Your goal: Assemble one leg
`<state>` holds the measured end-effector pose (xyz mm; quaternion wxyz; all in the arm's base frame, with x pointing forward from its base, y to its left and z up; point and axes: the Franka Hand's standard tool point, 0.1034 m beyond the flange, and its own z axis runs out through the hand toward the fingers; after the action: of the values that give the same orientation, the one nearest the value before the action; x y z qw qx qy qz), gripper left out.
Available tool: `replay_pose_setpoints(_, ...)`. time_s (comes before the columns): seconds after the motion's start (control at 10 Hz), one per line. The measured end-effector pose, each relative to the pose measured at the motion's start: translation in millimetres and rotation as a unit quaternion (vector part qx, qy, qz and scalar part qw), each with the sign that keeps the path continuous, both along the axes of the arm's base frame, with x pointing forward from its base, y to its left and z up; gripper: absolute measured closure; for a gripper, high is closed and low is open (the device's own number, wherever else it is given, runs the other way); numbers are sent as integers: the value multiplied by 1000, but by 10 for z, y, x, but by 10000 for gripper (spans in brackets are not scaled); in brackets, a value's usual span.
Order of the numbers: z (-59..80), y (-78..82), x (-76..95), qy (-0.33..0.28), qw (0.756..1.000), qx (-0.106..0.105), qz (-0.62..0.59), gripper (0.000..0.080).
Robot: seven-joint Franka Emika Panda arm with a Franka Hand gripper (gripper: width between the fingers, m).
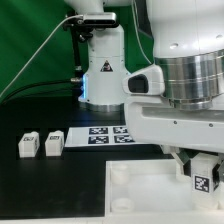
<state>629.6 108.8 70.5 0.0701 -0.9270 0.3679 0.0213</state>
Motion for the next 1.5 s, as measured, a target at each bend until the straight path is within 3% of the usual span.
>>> replay_pose_setpoints(0.2,-19,-22,13,37,983,9,-181,508)
replay_pose_setpoints(0.4,-21,-21,-12,59,925,28,-374,508)
replay_pose_setpoints(0.5,-22,-17,-30,56,902,32,-428,507)
replay_pose_setpoints(0.9,-20,-9,-41,64,864,26,-499,507)
replay_pose_setpoints(1.1,-31,-5,-47,63,868,25,-492,248)
replay_pose_setpoints(1.2,-31,0,-47,63,868,25,-491,248)
replay_pose_setpoints(1.3,6,33,-57,58,871,28,-487,167)
replay_pose_setpoints(1.5,246,133,-105,52,875,41,-479,155)
